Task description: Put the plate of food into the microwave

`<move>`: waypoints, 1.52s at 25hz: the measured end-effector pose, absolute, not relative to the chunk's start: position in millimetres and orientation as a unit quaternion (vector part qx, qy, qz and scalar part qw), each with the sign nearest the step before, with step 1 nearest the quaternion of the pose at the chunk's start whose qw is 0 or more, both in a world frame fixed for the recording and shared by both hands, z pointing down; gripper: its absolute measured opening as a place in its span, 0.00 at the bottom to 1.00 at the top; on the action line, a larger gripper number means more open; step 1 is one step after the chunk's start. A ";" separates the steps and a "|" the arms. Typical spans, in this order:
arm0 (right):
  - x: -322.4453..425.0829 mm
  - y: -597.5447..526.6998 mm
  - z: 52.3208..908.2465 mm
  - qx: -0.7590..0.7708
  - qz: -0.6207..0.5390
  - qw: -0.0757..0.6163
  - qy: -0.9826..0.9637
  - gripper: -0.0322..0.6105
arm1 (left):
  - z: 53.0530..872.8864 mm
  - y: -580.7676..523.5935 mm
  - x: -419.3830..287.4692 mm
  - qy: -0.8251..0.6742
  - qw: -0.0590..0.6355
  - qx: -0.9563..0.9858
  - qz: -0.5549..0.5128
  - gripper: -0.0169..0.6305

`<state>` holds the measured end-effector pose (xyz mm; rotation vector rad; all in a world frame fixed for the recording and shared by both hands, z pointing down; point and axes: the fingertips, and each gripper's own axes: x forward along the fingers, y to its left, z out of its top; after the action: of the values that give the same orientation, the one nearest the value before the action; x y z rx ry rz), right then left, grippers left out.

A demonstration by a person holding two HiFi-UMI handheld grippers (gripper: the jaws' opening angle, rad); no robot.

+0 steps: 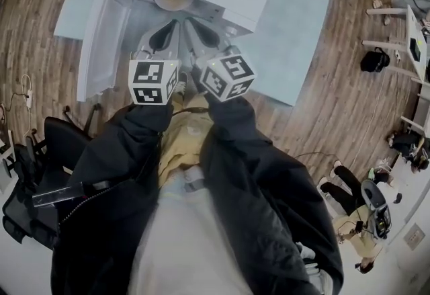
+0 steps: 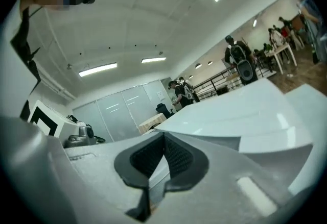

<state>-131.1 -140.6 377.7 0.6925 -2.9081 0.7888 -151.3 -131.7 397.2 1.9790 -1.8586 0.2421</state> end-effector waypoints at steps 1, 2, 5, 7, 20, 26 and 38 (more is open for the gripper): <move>-126.9 -143.6 368.5 0.233 0.236 0.025 -0.943 0.04 | 387.7 -134.1 -148.9 -0.668 0.196 0.713 0.082 0.02; -122.9 -146.7 359.4 0.241 0.216 0.025 -0.946 0.04 | 378.2 -136.5 -146.6 -0.669 0.184 0.716 0.077 0.02; -111.4 -155.1 333.8 0.262 0.161 0.027 -0.951 0.04 | 352.0 -144.7 -138.9 -0.668 0.152 0.725 0.065 0.02; -103.7 -159.8 320.1 0.279 0.129 0.029 -0.951 0.04 | 337.4 -150.5 -133.7 -0.666 0.134 0.731 0.059 0.02; -46.9 -183.4 263.2 0.358 0.018 0.026 -0.933 0.04 | 281.2 -171.8 -90.4 -0.635 0.063 0.769 0.042 0.02; -37.1 -187.5 258.0 0.360 0.005 0.029 -0.932 0.04 | 274.7 -176.7 -82.4 -0.628 0.055 0.775 0.043 0.02; -34.1 -185.9 251.0 0.356 -0.011 0.019 -0.934 0.04 | 272.0 -181.0 -74.5 -0.618 0.047 0.783 0.049 0.02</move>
<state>-34.1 -185.9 251.0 1.1048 -2.8991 -0.0340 -74.5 -181.0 272.0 2.3903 -1.8859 0.1501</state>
